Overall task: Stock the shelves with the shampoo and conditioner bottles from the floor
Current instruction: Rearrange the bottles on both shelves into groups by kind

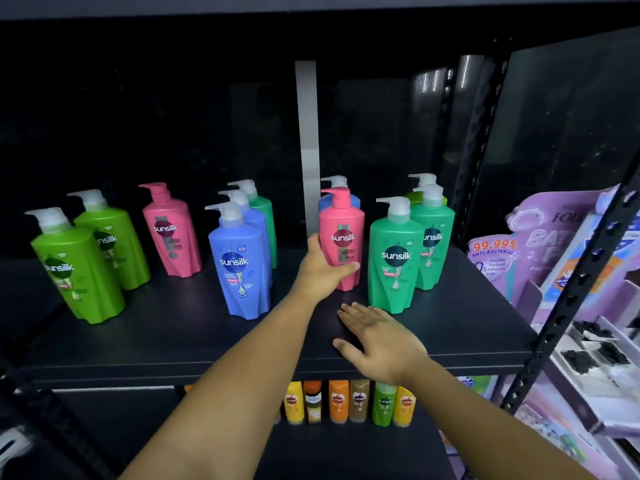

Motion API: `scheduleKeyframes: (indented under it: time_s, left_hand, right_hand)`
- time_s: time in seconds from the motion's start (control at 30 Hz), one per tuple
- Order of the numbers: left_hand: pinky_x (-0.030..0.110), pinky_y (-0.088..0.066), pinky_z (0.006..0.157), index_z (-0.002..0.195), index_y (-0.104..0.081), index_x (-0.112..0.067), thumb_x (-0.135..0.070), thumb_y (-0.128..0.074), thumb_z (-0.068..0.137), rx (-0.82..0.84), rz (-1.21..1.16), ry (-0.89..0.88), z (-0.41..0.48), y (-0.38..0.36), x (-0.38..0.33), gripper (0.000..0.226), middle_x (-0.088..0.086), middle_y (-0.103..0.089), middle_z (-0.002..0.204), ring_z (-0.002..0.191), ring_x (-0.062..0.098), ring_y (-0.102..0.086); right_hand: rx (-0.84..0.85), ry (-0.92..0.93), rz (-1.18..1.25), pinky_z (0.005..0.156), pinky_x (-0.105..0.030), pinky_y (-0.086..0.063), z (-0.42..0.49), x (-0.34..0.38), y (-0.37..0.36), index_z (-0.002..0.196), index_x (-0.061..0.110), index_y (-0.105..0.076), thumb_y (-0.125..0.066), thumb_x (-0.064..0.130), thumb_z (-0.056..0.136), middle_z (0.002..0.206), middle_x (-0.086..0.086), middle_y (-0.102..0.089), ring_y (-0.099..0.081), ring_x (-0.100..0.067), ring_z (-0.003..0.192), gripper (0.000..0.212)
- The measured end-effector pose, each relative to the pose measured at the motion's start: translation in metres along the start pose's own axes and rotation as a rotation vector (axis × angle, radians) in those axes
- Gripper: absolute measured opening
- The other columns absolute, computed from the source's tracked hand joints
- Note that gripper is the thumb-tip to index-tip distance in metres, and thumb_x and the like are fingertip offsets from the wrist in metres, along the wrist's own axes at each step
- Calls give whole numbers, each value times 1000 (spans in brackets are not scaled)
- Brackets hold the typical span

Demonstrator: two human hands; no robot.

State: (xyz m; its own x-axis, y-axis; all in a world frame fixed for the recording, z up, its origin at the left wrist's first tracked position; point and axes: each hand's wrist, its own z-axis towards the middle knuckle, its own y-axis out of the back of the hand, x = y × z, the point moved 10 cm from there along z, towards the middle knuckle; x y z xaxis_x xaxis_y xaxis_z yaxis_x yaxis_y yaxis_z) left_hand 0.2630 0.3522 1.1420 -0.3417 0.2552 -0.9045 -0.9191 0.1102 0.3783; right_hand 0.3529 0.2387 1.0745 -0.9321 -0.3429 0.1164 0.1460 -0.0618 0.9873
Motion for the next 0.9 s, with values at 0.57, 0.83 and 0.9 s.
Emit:
scheduleKeyframes:
  time_s: [0.57,0.83,0.9]
  left_hand:
    - [27,-56,85,128,-40,-31,-40,-91,69,-126,63,-134,-16,12,10,78,-14,-68,109,96,-3,-65]
    - [19,-50,90,141,-38,-41,-44,-90,71,-128,6,-118,-83,53,27,87,-23,-66,117,105,-12,-61]
    - [12,-48,87,139,-38,-44,-43,-90,72,-123,-2,-105,-96,63,29,85,-26,-65,117,105,-14,-60]
  right_hand:
    - [-66,-27,85,125,-30,-16,-3,-5,9,158,24,-33,-26,73,95,164,8,-29,-19,-8,152,80]
    - [-124,-30,113,120,-31,-30,-8,-7,16,151,22,-46,-30,75,91,156,7,-45,-34,-9,145,82]
    - [-132,-18,119,119,-30,-31,-8,-7,15,150,21,-48,-32,74,91,155,6,-46,-36,-9,144,80]
